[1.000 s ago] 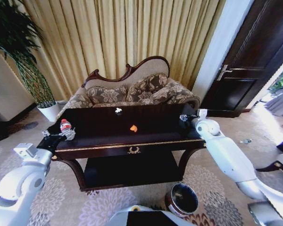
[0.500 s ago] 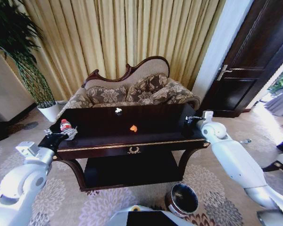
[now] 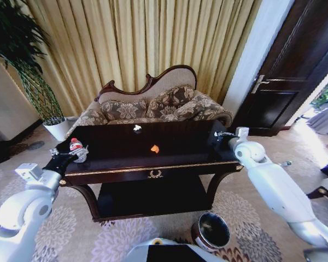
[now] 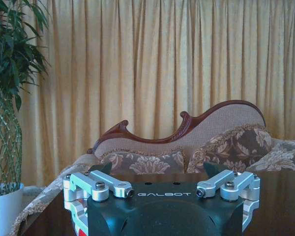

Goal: Move to the front of the table and place the trash on the table into the trash bin.

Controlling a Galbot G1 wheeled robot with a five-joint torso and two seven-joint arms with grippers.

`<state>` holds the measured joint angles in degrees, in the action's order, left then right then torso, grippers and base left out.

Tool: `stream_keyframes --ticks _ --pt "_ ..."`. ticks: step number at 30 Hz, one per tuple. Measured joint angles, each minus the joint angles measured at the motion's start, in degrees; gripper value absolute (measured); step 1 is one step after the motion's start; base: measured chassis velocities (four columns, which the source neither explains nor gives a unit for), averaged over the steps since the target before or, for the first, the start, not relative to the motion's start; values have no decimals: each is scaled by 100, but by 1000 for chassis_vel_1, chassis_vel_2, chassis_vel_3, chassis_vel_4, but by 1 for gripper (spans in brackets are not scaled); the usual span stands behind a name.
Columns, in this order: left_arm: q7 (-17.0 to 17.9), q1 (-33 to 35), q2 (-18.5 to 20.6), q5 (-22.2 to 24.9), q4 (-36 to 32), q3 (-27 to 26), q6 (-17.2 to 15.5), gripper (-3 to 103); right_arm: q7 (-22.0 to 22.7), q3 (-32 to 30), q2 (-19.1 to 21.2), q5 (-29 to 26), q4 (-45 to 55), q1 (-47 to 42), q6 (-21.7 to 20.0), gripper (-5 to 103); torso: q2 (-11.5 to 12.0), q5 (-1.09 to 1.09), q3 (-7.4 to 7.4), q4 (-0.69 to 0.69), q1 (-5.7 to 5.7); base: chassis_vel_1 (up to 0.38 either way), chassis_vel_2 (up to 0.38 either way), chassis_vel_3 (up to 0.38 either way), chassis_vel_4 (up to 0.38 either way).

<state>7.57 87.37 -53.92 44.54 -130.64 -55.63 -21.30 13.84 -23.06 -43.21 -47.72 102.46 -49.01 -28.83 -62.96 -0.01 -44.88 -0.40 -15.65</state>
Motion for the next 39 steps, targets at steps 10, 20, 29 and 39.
stream_keyframes --ticks 10,20,29,39 --pt "-82 -81 -148 -59 43 115 15 100 51 -1097 154 106 1377 -1487 387 0 0 0 0 -1 1 0 0 0 0" --pt "-83 -157 -176 -61 53 159 18 100 214 -1370 -50 177 2012 -2255 448 0 0 1 0 0 1 0 0 0 0" --pt "-98 -183 -179 -51 92 142 23 100 263 -1356 -188 275 2203 -2481 473 0 1 1 -1 0 -1 43 -45 -51 54" --pt "-101 -214 -144 -43 95 148 25 100 238 -1369 -254 302 2212 -2563 509 0 0 1 1 0 2 166 -169 -176 161"
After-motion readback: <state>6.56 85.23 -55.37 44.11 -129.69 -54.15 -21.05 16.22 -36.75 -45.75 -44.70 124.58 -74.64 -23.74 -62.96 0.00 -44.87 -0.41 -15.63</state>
